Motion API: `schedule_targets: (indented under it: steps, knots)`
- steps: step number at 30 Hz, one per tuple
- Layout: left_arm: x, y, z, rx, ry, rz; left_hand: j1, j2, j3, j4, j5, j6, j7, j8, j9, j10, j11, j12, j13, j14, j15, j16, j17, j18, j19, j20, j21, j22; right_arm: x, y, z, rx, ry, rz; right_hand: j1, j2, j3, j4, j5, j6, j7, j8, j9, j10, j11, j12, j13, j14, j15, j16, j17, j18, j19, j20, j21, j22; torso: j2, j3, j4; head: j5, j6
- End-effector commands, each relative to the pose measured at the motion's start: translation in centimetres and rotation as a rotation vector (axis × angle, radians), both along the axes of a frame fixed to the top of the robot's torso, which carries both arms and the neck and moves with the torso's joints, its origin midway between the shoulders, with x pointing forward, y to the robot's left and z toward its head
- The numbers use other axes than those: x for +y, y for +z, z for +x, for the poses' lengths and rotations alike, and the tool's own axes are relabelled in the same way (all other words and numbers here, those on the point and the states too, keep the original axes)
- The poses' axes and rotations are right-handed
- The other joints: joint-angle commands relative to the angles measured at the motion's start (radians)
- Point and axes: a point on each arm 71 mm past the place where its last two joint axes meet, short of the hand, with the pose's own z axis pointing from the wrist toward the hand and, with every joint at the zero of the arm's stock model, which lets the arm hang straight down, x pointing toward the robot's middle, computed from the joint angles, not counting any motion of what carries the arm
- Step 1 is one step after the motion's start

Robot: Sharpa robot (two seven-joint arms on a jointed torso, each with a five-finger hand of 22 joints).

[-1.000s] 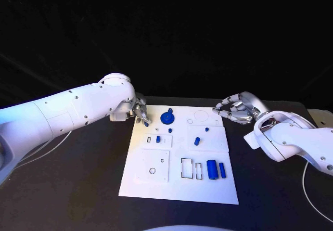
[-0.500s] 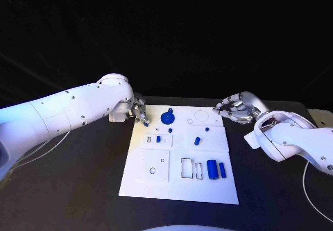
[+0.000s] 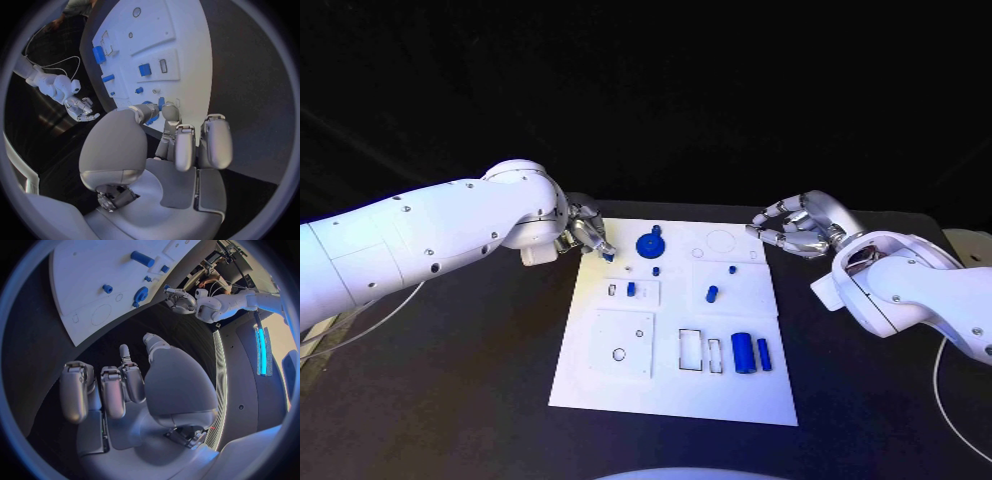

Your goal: Assemble the parts on the task board

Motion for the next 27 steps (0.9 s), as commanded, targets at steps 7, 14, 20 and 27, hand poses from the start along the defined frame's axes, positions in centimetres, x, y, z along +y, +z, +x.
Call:
schedule_targets:
  steps: [7, 14, 20, 27]
  knots:
    - [0.4, -0.6, -2.2, -0.09, 0.033, -0.083, -0.025, -0.013, 0.183, -0.175, 0.057, 0.024, -0.011, 0.009, 0.034, 0.026, -0.003, 0.021, 0.027, 0.087, -0.01, 0.006, 0.198, -0.006, 0.013, -0.005, 0.016, 0.018, 0.0, 0.1, -0.1, -0.013, 0.01, -0.006, -0.007, -0.001, 0.007, 0.001, 0.004, -0.002, -0.004, 0.004, 0.002, -0.003, -0.006, -0.004, 0.136, 0.089, -0.007, -0.006, 0.205, 0.01, 0.029, -0.007, -0.007, 0.16, 0.0, -0.0012, 0.0018, 0.003, -0.006]
    - [0.5, -1.5, -3.6, -0.101, 0.004, -0.061, -0.027, -0.016, 0.183, -0.177, 0.062, 0.026, -0.012, 0.01, 0.034, 0.03, -0.004, 0.025, 0.032, 0.088, -0.011, 0.008, 0.201, -0.007, 0.015, -0.006, 0.019, 0.022, 0.1, 0.1, 0.0, -0.015, 0.012, -0.007, -0.007, -0.001, 0.007, 0.001, 0.004, -0.002, -0.004, 0.004, 0.002, -0.003, -0.006, -0.004, 0.136, 0.089, -0.007, -0.006, 0.205, 0.01, 0.029, -0.007, -0.007, 0.16, 0.002, -0.0022, 0.0029, 0.009, -0.01]
    - [0.3, -2.3, -4.2, -0.087, -0.028, -0.031, -0.027, -0.017, 0.183, -0.178, 0.063, 0.027, -0.013, 0.01, 0.034, 0.033, -0.004, 0.028, 0.037, 0.088, -0.011, 0.009, 0.202, -0.007, 0.015, -0.006, 0.02, 0.023, 0.1, 0.1, 0.0, -0.015, 0.014, -0.007, -0.007, -0.001, 0.007, 0.001, 0.004, -0.002, -0.004, 0.004, 0.002, -0.003, -0.006, -0.004, 0.136, 0.089, -0.007, -0.006, 0.205, 0.01, 0.029, -0.007, -0.007, 0.16, 0.003, -0.0019, -0.0005, 0.012, -0.013]
    - [-0.1, -2.8, -4.5, -0.072, -0.052, -0.013, -0.028, -0.019, 0.184, -0.179, 0.066, 0.029, -0.013, 0.011, 0.035, 0.038, -0.005, 0.034, 0.045, 0.088, -0.012, 0.009, 0.203, -0.007, 0.016, -0.006, 0.021, 0.025, 0.1, 0.1, 0.0, -0.015, 0.014, -0.007, -0.007, -0.001, 0.007, 0.001, 0.004, -0.002, -0.004, 0.004, 0.002, -0.003, -0.006, -0.004, 0.136, 0.089, -0.007, -0.006, 0.205, 0.01, 0.029, -0.007, -0.007, 0.16, 0.004, -0.0013, -0.0013, 0.011, -0.015]
